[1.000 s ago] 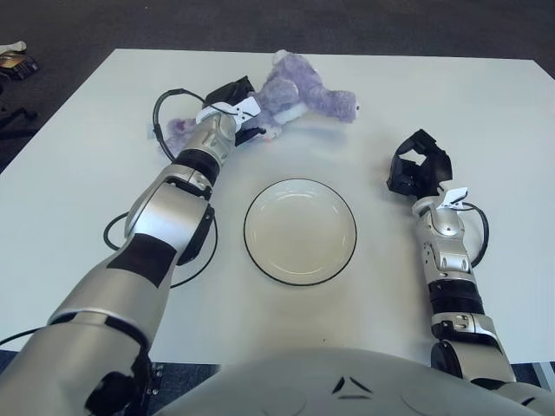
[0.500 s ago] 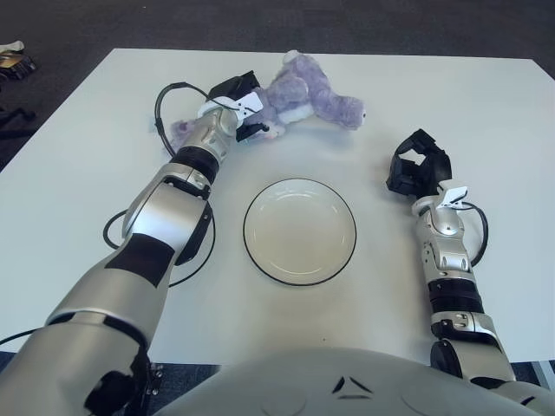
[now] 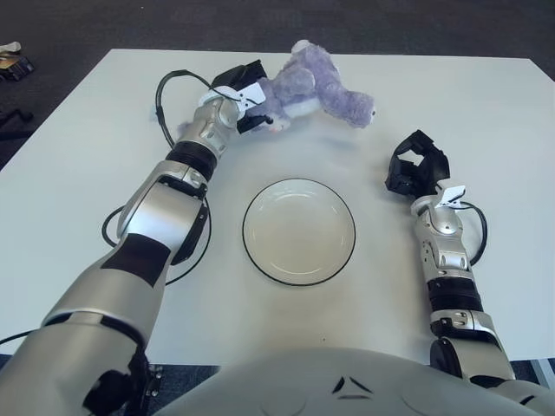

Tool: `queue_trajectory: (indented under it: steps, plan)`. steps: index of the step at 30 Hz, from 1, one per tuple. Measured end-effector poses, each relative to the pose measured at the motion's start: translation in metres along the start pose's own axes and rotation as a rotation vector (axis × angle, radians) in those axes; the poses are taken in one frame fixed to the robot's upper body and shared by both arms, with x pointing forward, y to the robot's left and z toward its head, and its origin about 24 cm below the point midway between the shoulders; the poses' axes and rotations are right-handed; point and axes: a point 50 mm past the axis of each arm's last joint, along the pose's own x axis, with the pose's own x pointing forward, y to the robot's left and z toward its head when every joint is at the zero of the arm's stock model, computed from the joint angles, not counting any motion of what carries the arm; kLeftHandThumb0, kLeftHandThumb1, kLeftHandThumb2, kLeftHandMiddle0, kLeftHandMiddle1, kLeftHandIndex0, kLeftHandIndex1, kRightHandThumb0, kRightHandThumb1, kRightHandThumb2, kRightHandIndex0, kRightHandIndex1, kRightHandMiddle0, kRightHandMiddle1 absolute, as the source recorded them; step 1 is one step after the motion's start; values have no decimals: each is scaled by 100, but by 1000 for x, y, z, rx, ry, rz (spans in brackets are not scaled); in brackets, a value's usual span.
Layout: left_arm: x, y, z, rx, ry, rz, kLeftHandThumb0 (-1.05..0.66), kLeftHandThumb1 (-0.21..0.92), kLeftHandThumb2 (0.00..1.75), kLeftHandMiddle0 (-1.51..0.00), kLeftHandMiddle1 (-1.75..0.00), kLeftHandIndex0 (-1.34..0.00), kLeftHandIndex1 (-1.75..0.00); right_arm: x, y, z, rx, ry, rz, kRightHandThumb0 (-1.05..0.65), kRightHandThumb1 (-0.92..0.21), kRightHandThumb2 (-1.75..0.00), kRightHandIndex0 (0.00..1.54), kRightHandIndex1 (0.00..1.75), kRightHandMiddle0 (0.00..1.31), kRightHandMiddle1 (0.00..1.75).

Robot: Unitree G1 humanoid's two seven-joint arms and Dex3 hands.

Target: Put the doll into the plate.

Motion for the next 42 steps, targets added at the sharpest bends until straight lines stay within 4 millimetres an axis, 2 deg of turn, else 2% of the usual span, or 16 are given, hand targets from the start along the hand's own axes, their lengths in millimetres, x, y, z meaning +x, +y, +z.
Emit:
queue_trajectory:
  steps: [11,27,42]
  plan:
    - [-1,19,16,38,-62,-3,0,-11,175,-96,-161,-71,-175,0,-2,-2,-14,12,3,-47,-36,-127,134,175,58,175]
    - [-8,15,17,-4,-54,-63,0,-9,175,-93,-166,-69,-175,1,0,1,-110,-6,-3,-48,-34,-129,121,175,59,175]
    - [-9,21,25,-6,-75,-72,0,-9,175,-93,-167,-69,-175,2,0,0,-113,26,-7,-48,-34,-130,124,175,60,175]
